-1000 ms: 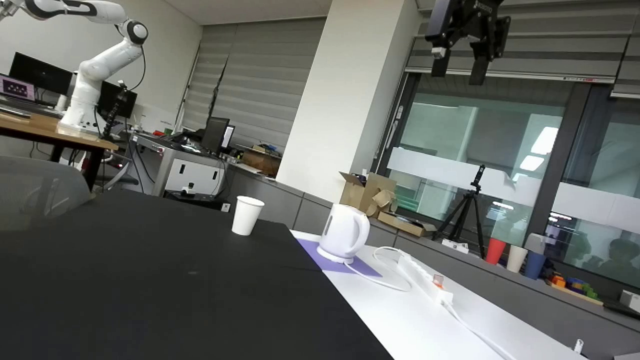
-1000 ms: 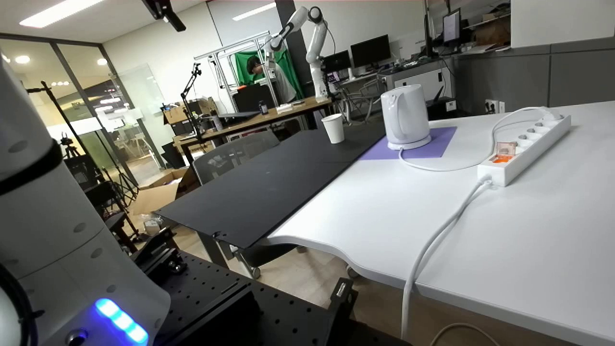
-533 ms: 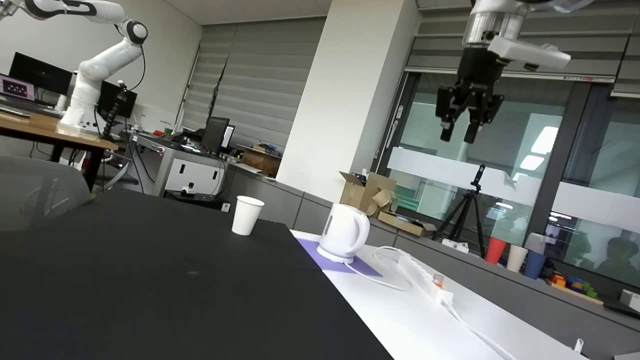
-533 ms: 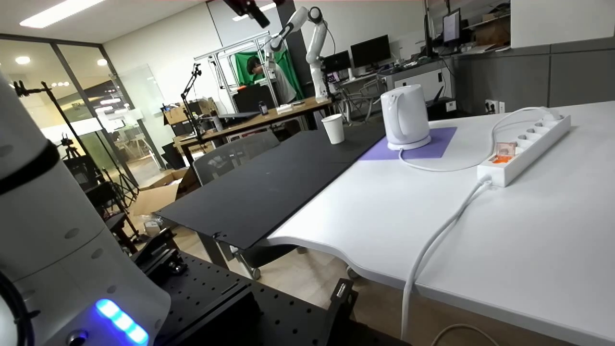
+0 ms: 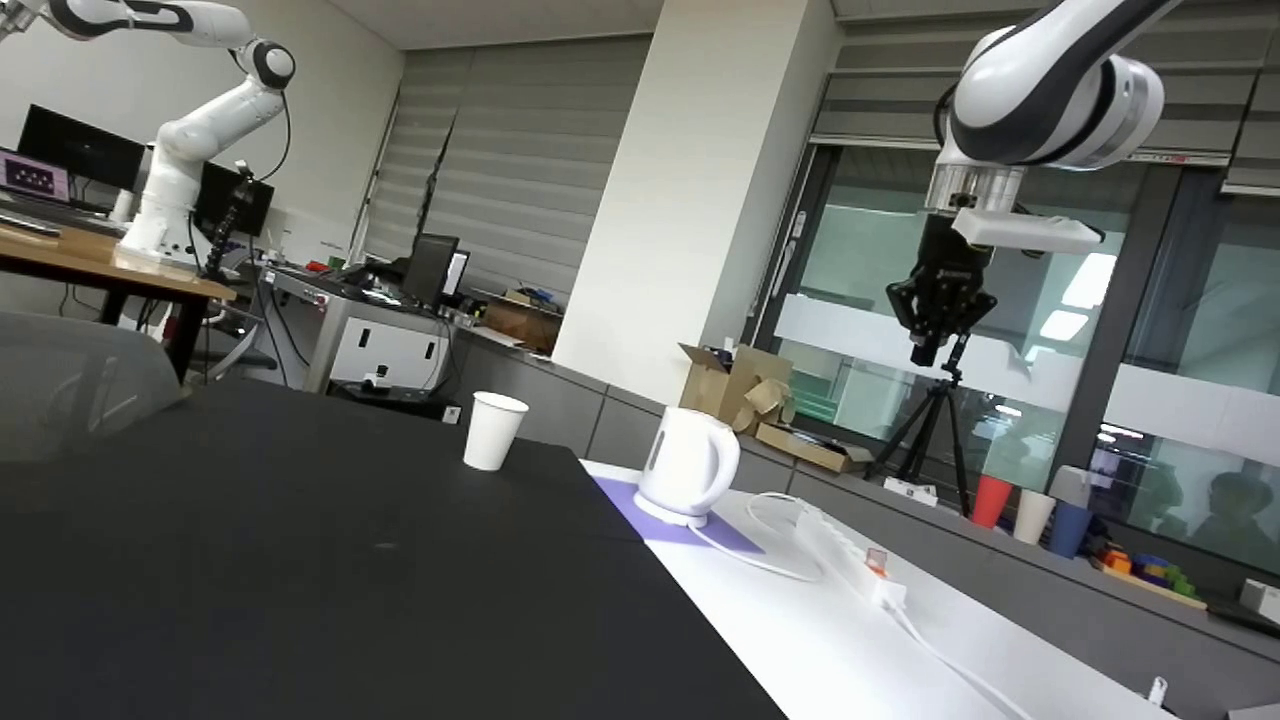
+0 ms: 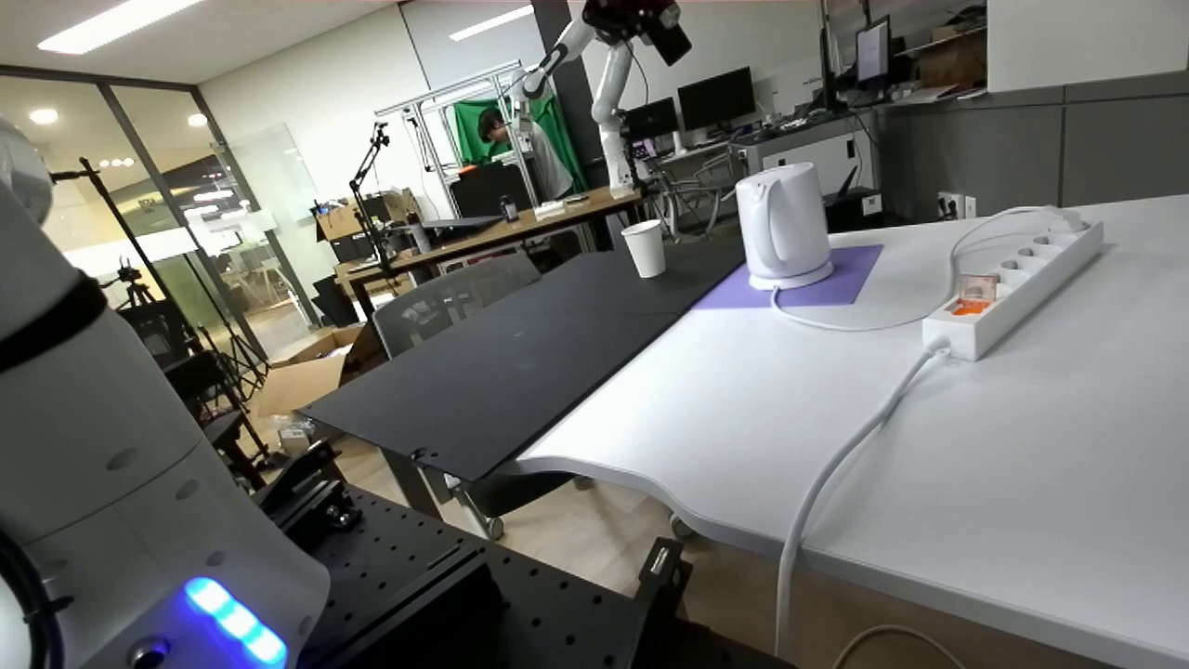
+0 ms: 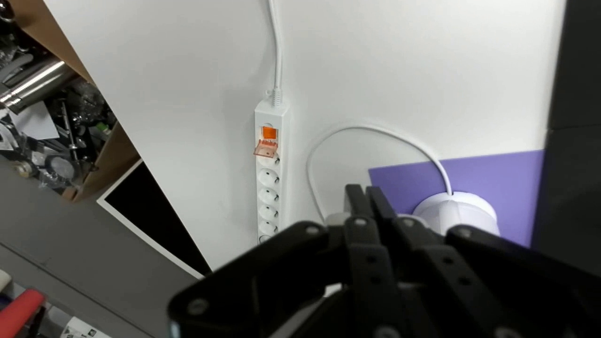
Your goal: Turn on the switch on the adapter
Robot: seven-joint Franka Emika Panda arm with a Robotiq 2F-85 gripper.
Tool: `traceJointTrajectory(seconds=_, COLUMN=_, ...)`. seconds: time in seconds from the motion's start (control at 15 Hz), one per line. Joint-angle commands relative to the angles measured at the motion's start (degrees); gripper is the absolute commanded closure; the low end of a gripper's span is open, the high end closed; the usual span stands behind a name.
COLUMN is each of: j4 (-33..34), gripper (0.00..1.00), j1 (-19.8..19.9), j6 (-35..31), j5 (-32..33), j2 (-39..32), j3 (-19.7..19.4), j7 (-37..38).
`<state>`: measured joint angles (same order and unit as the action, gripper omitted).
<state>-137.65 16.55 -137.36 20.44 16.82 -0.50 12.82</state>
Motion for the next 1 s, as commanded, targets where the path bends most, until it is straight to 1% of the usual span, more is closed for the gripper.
traceJointTrajectory(seconds=0.0, j4=7.73, gripper=1.0, j1=-0.69, j6=3.07, j5=-0.41, j2=-5.79, j3=-3.12, j7=-1.07)
traceJointTrajectory(seconds=0.13, j4=11.12, gripper=1.0, j1=-1.29, j6=8.73, j5=-2.16, j2=-7.56, j3=-4.63, j7=-3.06)
traceJointTrajectory(seconds=0.2, j4=6.58, gripper=0.99, j1=-1.58, j6=4.08, j5=-0.23, j2=-5.18, j3=-4.58, j7=-1.38)
traceJointTrajectory(seconds=0.27, j4=8.06, gripper=0.99, j1=-1.7, j6=5.94, j5=-0.79, j2=-6.03, j3=-5.16, j7=-2.13)
traceJointTrajectory(seconds=0.4, j4=9.48, gripper=0.99, j1=-1.82, j6=7.13, j5=-1.15, j2=-6.9, j3=-5.54, j7=-2.76)
traceJointTrajectory(seconds=0.93, j4=9.58, gripper=0.99, j1=-2.09, j6=7.36, j5=-1.17, j2=-7.02, j3=-5.49, j7=-2.76)
